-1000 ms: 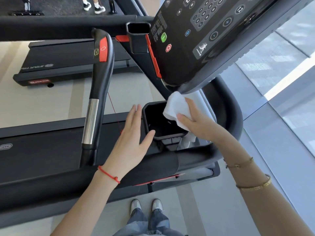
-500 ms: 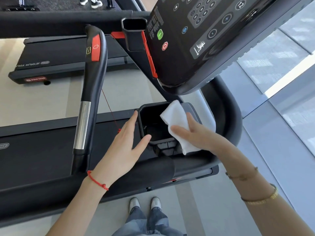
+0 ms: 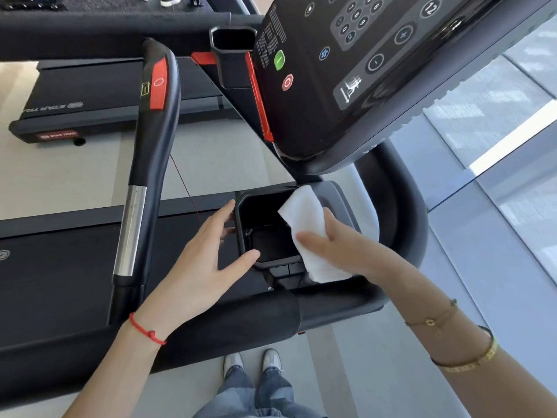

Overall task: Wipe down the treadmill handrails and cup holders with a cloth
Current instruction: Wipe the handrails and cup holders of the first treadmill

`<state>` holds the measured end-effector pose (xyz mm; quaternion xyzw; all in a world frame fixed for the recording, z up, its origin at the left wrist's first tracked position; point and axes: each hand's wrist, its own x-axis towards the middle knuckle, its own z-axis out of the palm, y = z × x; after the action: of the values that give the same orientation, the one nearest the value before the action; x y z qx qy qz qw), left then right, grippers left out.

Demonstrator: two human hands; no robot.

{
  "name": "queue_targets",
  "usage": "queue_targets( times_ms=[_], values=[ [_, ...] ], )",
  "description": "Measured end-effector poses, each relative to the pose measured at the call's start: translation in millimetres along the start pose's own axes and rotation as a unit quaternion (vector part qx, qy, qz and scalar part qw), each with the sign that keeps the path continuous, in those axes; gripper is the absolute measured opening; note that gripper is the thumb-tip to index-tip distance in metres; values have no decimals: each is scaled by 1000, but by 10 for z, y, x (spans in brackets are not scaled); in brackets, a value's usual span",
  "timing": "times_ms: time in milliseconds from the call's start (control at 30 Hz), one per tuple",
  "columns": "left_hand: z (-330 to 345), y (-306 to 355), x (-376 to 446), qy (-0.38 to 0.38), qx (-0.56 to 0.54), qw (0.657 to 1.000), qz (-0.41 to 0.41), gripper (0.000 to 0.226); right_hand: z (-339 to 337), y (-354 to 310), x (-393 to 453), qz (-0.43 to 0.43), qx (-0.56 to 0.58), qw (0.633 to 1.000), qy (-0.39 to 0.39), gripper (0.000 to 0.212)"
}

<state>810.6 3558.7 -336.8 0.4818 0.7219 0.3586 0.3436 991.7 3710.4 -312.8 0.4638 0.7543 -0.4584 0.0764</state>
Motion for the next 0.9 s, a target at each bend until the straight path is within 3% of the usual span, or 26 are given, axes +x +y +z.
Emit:
queue_targets(
  times_ms=[167,333,533,633,700,767,833,900],
  values=[
    [-24,-16,11,5,-15,1000,-5,95,-85,-129,203,-48,73,996,-2,50],
    [-42,-45,10,4,-21,1000,0,91,-163,-78,376,-89,68,994,3,52],
    [-36,-74,14,5,-26,1000,-6,89,-296,-258,639,-109,71,990,-60,19],
    [-38,-80,13,7,-34,999,-8,87,-287,-269,684,-119,68,988,-77,24],
    [-34,-86,11,9,-38,999,-8,86,-248,-247,667,-158,26,987,-32,31],
    [-35,-88,12,11,-38,999,-9,86,-212,-225,629,-240,-85,967,14,36],
    [-41,-93,12,13,-37,999,-9,87,-186,-237,600,-298,-161,941,28,40],
    [-42,-95,13,11,-36,999,-8,87,-212,-311,629,-302,-185,935,19,40]
  ],
)
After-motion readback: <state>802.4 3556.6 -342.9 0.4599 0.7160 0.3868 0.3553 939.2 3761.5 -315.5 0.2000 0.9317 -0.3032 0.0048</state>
